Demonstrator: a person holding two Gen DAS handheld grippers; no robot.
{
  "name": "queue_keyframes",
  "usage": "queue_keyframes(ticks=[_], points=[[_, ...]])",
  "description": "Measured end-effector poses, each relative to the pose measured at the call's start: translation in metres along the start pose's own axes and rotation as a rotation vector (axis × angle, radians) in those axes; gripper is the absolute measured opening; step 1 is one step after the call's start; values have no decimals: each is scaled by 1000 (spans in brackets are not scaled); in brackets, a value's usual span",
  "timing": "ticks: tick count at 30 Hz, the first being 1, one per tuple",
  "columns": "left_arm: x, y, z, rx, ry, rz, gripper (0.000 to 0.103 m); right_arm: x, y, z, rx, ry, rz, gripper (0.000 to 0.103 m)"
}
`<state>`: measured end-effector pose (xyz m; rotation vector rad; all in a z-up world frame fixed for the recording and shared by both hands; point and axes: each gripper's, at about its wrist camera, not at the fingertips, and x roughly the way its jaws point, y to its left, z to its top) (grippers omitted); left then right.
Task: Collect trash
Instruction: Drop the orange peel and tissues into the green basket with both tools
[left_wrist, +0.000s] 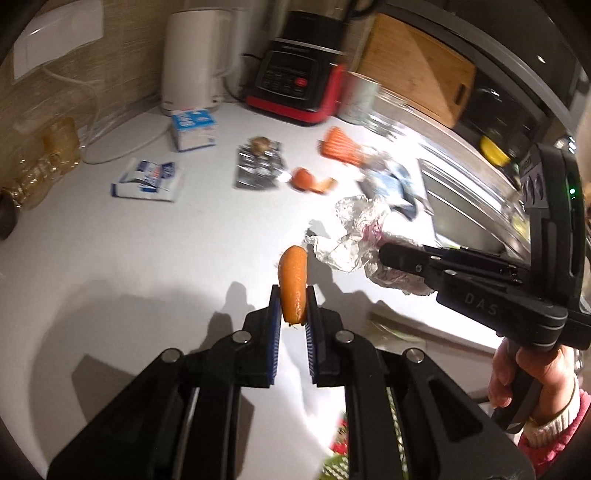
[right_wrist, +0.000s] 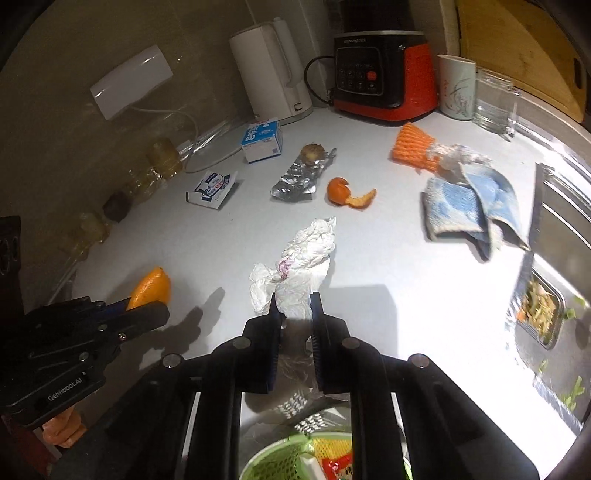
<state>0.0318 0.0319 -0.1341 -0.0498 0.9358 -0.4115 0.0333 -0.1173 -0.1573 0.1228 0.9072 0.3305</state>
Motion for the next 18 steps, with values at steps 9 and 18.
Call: queue_keyframes(ticks=[9, 18], points=[[-14, -97, -89, 107, 117, -100, 12, -111, -34, -106, 73, -17, -96, 16], [-2, -139, -148, 105, 237, -84, 29, -152, -48, -181, 94, 13, -105, 16]])
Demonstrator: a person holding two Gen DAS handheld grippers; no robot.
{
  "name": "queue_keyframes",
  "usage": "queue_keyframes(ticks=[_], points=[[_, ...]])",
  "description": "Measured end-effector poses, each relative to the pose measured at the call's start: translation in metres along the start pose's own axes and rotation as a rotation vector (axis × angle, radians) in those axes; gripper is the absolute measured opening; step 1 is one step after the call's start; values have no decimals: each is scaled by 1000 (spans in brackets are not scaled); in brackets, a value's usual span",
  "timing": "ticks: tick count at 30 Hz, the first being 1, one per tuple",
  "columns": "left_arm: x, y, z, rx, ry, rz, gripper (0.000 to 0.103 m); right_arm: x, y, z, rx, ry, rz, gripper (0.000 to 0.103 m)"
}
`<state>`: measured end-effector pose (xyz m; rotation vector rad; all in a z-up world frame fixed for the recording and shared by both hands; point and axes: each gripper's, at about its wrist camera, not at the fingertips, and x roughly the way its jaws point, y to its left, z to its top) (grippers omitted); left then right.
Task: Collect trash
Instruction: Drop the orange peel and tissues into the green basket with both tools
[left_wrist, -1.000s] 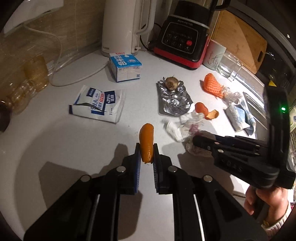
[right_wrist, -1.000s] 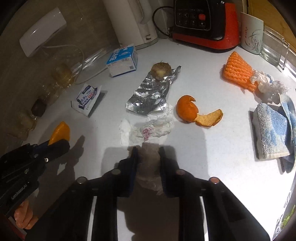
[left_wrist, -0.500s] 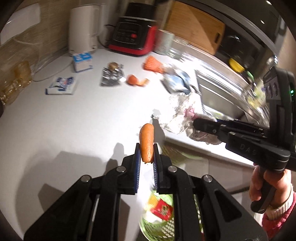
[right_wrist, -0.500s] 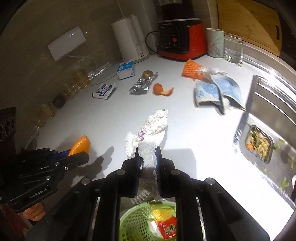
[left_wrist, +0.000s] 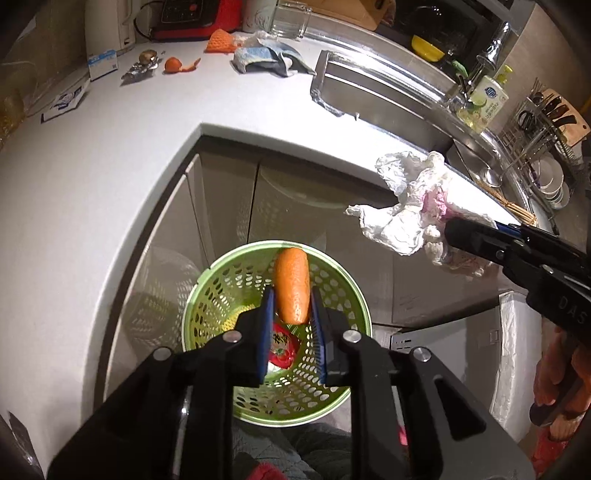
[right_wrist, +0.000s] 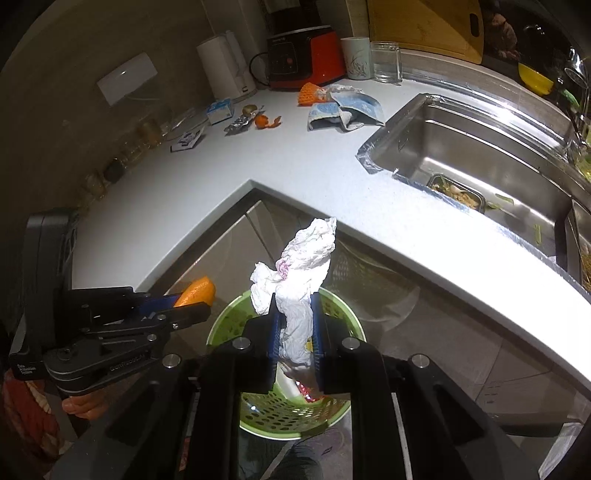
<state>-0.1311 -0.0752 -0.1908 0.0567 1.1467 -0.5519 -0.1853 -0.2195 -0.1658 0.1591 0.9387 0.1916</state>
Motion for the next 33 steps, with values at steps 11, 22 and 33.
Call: queue_keyframes(ticks=[11, 22, 33], points=[[-22, -5, -5, -31, -38, 50, 77, -9, 6, -16, -23, -9, 30, 17], [-71, 54, 10, -117, -146, 183, 88, 40, 21, -32, -107, 140, 78, 46], [-88, 124, 44, -229, -192, 254, 88, 51, 39, 35, -124, 35, 60, 88]])
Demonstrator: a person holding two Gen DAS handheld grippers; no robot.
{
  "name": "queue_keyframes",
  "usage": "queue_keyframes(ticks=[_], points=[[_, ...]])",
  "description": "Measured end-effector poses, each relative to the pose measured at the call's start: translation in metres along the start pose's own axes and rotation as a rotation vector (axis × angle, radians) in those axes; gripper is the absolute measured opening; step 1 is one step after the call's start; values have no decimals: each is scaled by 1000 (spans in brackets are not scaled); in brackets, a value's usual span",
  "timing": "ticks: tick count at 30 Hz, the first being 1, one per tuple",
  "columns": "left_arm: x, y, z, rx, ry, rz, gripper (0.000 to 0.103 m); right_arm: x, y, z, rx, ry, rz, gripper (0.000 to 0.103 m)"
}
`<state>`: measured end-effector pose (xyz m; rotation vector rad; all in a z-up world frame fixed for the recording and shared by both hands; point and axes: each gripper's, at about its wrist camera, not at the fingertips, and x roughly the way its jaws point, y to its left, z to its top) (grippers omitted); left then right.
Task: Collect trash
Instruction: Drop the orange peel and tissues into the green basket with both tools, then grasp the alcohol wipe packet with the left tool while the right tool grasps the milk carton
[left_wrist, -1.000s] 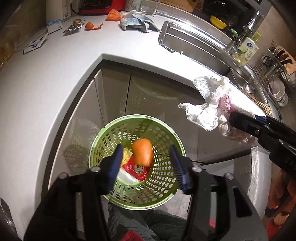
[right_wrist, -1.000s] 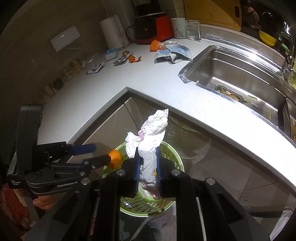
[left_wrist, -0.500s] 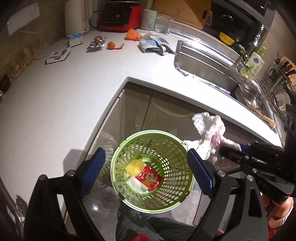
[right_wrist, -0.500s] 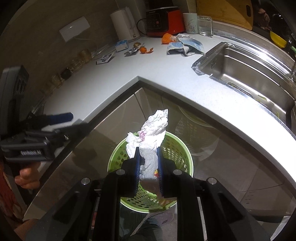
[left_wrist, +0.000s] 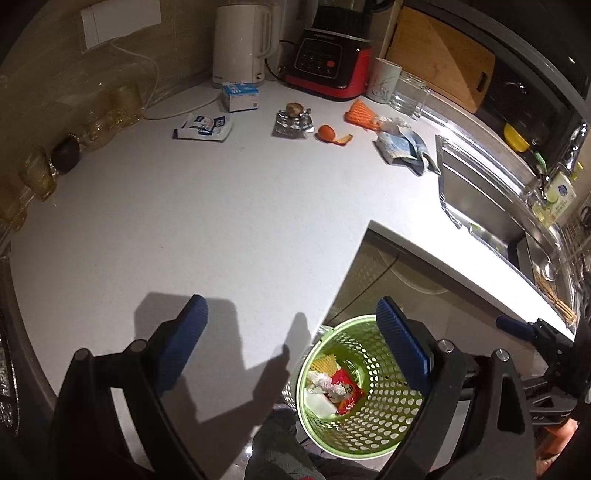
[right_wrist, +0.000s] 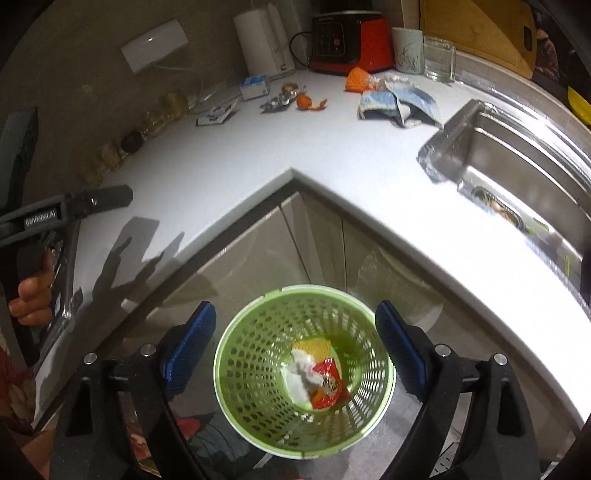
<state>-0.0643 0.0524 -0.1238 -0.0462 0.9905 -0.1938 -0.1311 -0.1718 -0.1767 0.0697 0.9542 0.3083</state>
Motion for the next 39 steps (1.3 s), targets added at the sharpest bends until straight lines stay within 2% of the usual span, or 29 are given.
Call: queue_keyframes(ticks=[4, 10, 15, 19, 28, 33, 36, 39], points=[[10, 19, 32, -7, -29, 19, 88, 13, 9, 56, -31, -73, -17, 88], [47, 53, 99, -43, -64, 53, 89, 43, 23, 134, -35, -143, -3, 88], [94, 87, 154, -147, -65, 73, 89, 77, 33, 189, -24, -168, -3, 88], [133, 106, 186, -196, -60, 96, 89, 104, 36, 227, -19, -162, -13, 88], [204, 122, 220, -207, -29, 199, 89, 150, 35, 271, -17, -144, -32, 88], [220, 128, 229, -254, -7, 195, 89, 172, 33, 288, -28, -134, -51, 88], [215, 134, 234, -326, 1, 233, 89, 179, 29, 296, -13, -139, -48, 88], [211, 137, 238, -468, 41, 253, 89, 185, 26, 300, -5, -142, -41, 88]])
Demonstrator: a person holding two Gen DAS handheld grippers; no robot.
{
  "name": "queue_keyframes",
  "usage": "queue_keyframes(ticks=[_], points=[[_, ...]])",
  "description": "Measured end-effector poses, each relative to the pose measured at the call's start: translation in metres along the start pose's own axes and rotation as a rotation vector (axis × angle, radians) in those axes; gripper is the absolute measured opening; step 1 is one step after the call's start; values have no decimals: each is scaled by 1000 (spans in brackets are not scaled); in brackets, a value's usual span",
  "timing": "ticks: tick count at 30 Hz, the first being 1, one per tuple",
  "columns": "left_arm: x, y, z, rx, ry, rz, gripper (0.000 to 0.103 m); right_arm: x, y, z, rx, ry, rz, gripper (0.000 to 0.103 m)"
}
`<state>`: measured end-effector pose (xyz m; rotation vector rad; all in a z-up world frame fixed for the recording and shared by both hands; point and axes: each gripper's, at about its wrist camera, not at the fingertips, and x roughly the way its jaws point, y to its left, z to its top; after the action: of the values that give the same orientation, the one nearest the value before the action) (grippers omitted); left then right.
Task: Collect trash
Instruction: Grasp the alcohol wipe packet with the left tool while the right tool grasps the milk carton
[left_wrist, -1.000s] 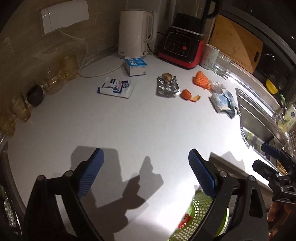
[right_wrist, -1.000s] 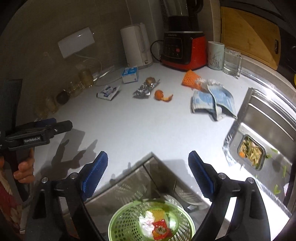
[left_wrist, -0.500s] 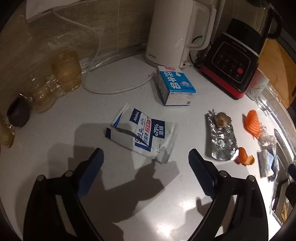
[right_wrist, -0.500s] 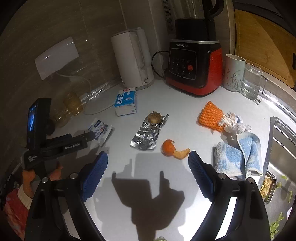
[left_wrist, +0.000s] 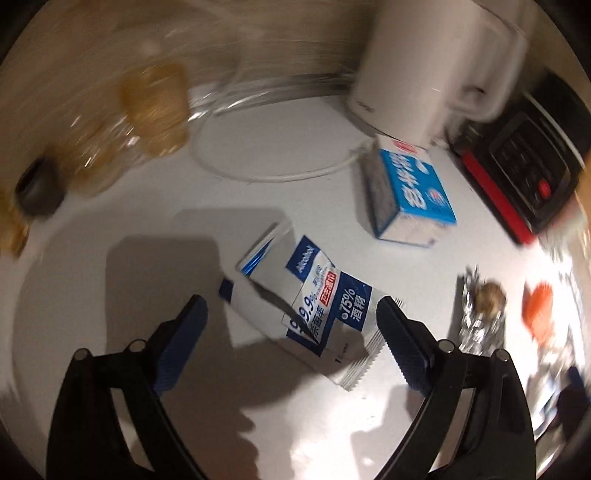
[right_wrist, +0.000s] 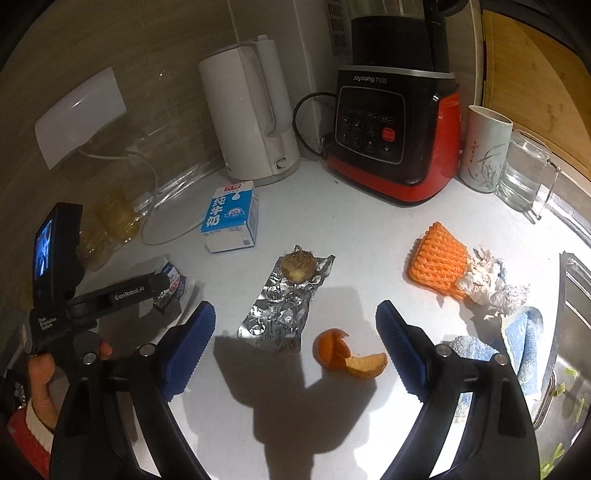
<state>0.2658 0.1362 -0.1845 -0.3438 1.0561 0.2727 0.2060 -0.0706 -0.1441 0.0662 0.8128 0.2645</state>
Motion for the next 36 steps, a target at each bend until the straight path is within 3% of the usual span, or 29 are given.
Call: queue_keyframes(ticks=[2, 10, 17, 19, 21, 24, 29, 33, 36], points=[[2, -1, 3, -80, 40, 9, 89, 5, -2, 1, 4, 4, 7, 88], [33, -25, 12, -243, 112, 173, 89, 11, -10, 6, 4, 14, 21, 88], [49, -26, 13, -294, 116, 270, 88, 11, -12, 20, -23, -2, 17, 88], [47, -27, 12, -293, 99, 276, 81, 13, -11, 23, -26, -6, 19, 88], [43, -29, 14, -288, 77, 273, 58, 15, -9, 25, -33, -6, 21, 88], [39, -24, 17, -263, 59, 235, 37, 19, -4, 29, -44, -5, 26, 88], [35, -10, 21, -199, 34, 147, 23, 35, 18, 43, -89, 0, 48, 88], [28, 6, 20, -153, 16, 93, 21, 64, 50, 62, -139, 17, 87, 88], [22, 22, 20, -122, -13, 96, 21, 97, 78, 75, -186, 43, 87, 88]])
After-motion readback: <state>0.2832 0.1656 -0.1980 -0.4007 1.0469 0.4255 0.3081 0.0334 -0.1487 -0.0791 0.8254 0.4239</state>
